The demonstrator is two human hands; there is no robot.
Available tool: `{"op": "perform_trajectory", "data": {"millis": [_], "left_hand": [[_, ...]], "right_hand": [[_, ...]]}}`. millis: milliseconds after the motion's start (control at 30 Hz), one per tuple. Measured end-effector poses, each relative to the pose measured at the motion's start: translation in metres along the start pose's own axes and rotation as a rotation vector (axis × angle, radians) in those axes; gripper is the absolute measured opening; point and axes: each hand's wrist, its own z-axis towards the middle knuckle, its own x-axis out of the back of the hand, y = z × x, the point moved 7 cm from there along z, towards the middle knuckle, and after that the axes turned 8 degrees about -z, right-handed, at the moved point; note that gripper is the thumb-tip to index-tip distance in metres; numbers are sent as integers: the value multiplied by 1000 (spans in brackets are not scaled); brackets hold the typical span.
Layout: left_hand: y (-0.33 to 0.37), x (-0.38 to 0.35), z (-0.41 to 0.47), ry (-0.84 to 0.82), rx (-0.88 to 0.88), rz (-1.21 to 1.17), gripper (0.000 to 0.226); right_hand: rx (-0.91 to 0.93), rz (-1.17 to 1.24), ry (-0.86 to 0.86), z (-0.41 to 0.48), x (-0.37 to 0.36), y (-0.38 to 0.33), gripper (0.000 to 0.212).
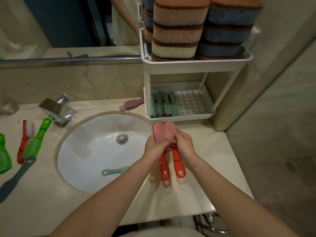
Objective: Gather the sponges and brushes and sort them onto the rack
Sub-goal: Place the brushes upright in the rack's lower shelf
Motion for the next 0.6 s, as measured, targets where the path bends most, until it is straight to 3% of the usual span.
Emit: {"op": "perform_trajectory", "data": {"millis": [467,600], "left_hand": [[31,-62,22,-3,-22,-118,23],[42,-78,28,-9,-4,-135,32]], "right_hand": [[-34,-261,-182,-13,56,-10,20],[-58,-201,-273,-16,59,-13,32]]}}
